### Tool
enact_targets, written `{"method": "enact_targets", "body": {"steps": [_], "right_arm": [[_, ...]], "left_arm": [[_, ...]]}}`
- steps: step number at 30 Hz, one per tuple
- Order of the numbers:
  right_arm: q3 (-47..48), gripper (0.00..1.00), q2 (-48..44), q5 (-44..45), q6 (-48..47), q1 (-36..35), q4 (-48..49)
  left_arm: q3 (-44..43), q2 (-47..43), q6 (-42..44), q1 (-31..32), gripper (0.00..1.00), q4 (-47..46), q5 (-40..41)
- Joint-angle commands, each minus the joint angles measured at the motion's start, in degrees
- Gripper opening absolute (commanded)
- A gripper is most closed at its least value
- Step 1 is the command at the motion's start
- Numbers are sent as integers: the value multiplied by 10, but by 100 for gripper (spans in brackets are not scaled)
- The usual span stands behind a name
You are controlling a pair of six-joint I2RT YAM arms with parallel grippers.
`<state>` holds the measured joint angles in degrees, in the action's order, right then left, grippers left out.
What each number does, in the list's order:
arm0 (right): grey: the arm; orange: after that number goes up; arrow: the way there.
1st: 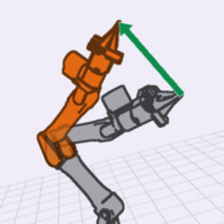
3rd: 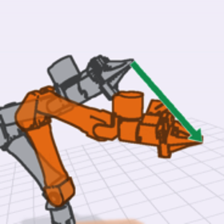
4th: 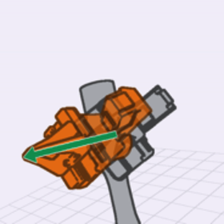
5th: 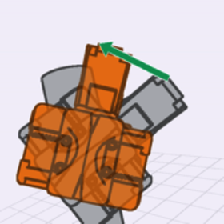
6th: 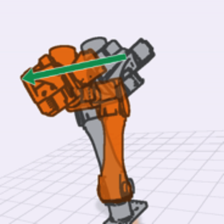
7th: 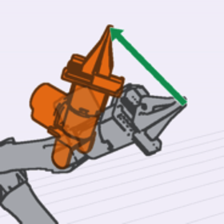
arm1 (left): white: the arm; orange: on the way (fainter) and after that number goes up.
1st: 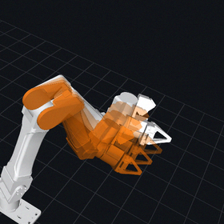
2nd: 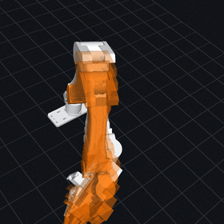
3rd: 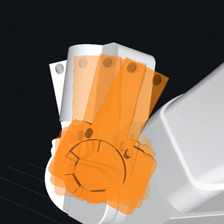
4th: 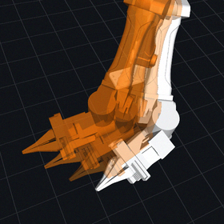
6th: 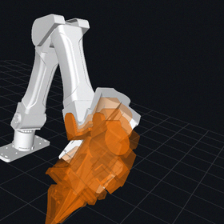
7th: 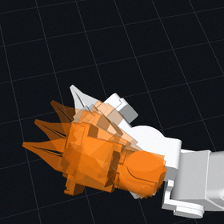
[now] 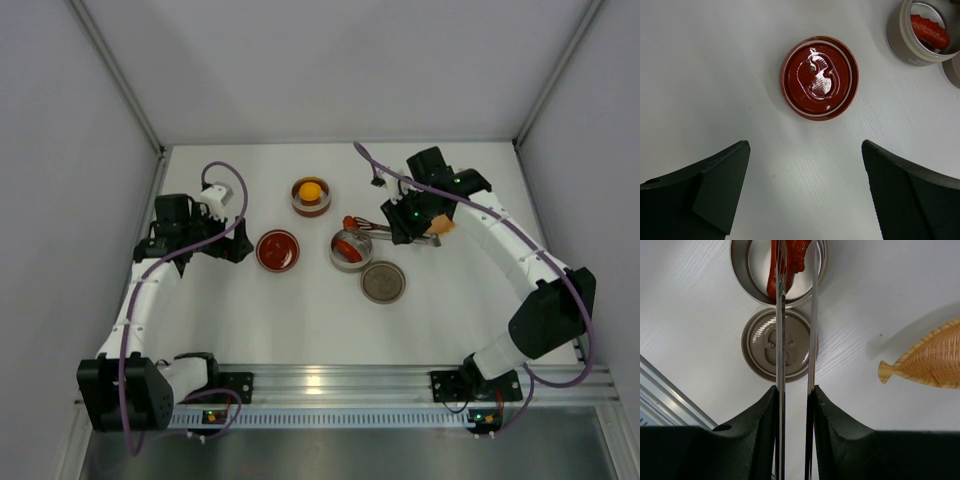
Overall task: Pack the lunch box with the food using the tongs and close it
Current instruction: Place the fake food in the packing box.
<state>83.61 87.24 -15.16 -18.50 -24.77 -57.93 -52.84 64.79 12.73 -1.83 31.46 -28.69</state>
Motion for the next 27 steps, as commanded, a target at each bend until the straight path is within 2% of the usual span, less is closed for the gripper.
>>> {"method": "enact_targets", "body": {"steps": [1, 6, 11, 15, 19, 27], "right_arm": [[-8, 18, 3, 12, -8, -12, 8], [-20, 20, 1, 18, -11, -12, 12], [-25, 26, -1, 24, -14, -14, 13], [-26, 42, -2, 24, -13, -13, 14], [-22, 50, -3, 20, -11, -14, 13], [8, 50, -23, 7, 11, -15, 12]], "left_arm": [[-10, 1, 5, 1, 98, -11, -2], [-9, 2, 7, 0, 98, -12, 0], [-10, 2, 5, 1, 98, -14, 0], [-10, 3, 5, 1, 98, -13, -1], [-10, 2, 6, 1, 98, -11, 0], [-13, -4, 6, 1, 98, -4, 5]]}}
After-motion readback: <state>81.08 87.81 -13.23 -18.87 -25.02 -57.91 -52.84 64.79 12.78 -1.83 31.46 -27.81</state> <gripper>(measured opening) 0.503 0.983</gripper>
